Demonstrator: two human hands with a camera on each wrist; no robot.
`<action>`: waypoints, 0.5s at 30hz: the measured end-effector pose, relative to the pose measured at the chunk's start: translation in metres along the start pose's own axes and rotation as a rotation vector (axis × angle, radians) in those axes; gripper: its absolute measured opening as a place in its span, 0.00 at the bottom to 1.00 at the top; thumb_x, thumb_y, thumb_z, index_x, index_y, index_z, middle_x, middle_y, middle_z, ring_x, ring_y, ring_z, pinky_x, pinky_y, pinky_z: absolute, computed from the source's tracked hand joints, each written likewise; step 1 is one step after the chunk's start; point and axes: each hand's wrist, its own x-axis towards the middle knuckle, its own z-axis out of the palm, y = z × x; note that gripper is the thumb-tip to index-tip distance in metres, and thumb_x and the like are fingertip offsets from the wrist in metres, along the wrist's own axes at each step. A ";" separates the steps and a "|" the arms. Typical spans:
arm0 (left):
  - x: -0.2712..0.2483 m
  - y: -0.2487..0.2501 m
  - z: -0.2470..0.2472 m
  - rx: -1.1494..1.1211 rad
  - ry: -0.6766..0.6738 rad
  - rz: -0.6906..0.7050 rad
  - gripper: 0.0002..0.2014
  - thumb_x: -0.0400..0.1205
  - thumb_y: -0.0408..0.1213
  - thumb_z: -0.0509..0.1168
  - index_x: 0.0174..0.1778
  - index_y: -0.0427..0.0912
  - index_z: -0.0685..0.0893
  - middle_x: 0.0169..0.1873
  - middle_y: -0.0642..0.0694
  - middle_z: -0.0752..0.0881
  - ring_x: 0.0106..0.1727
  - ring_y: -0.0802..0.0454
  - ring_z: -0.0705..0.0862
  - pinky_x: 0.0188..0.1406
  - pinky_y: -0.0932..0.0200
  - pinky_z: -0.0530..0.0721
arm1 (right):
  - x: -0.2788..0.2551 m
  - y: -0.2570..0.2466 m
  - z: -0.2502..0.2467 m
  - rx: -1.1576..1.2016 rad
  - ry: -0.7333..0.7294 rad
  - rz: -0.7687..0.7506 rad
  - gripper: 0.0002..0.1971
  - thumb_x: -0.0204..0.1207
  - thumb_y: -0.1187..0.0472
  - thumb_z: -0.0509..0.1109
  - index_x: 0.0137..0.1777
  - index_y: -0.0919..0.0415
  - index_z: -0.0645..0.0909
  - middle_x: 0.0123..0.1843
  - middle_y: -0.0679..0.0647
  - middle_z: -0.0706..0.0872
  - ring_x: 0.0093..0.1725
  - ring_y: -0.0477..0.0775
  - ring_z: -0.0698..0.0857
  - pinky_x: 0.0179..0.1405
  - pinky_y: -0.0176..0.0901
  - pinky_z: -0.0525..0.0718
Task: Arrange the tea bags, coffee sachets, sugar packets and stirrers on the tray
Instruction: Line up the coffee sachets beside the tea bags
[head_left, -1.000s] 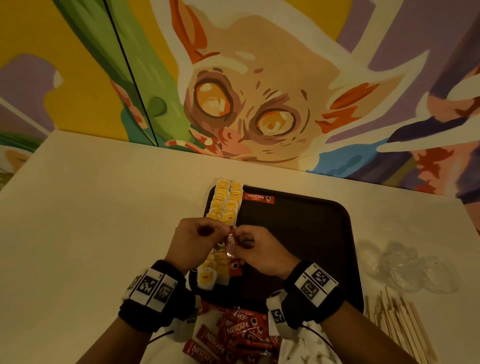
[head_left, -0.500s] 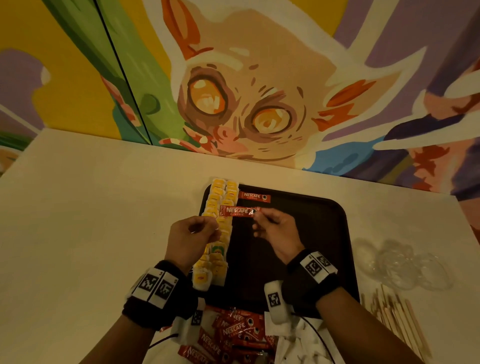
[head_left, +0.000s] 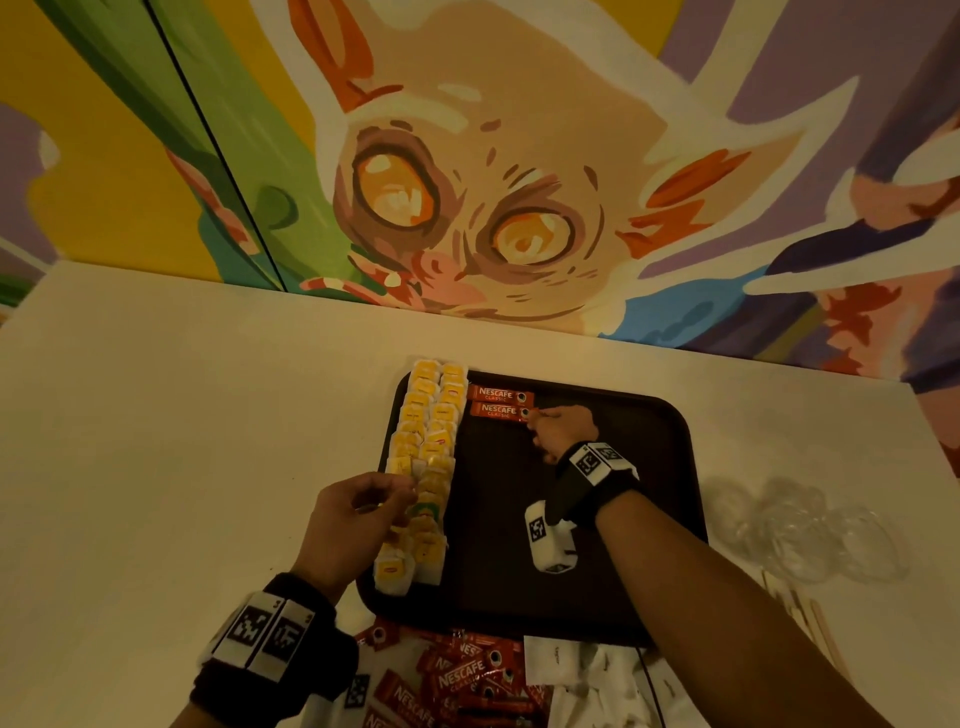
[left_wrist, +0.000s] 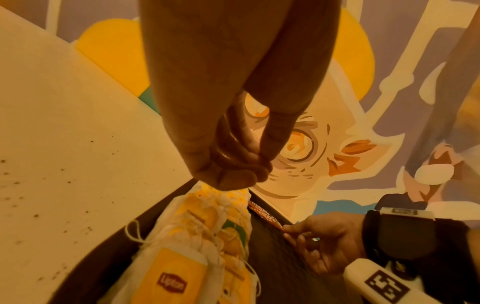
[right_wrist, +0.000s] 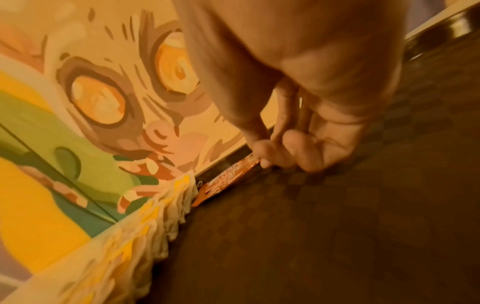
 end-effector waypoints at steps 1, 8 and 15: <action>0.000 0.000 -0.001 0.006 0.002 0.005 0.03 0.78 0.32 0.72 0.43 0.40 0.91 0.38 0.46 0.91 0.33 0.53 0.88 0.28 0.65 0.84 | 0.001 0.000 0.001 -0.023 0.001 -0.010 0.10 0.80 0.55 0.72 0.56 0.59 0.87 0.42 0.53 0.87 0.34 0.45 0.84 0.26 0.37 0.81; -0.009 -0.001 -0.004 0.011 -0.011 0.017 0.04 0.79 0.34 0.71 0.42 0.41 0.90 0.37 0.42 0.90 0.32 0.50 0.87 0.26 0.65 0.82 | 0.011 0.001 0.012 -0.089 0.042 -0.043 0.11 0.77 0.50 0.74 0.52 0.56 0.88 0.49 0.57 0.92 0.49 0.55 0.91 0.51 0.53 0.91; -0.025 -0.006 -0.016 -0.020 -0.010 -0.010 0.04 0.80 0.32 0.70 0.42 0.39 0.90 0.37 0.44 0.91 0.31 0.51 0.87 0.32 0.54 0.84 | 0.023 0.003 0.019 -0.068 0.102 0.011 0.13 0.75 0.50 0.76 0.51 0.58 0.87 0.50 0.60 0.90 0.44 0.56 0.91 0.46 0.53 0.92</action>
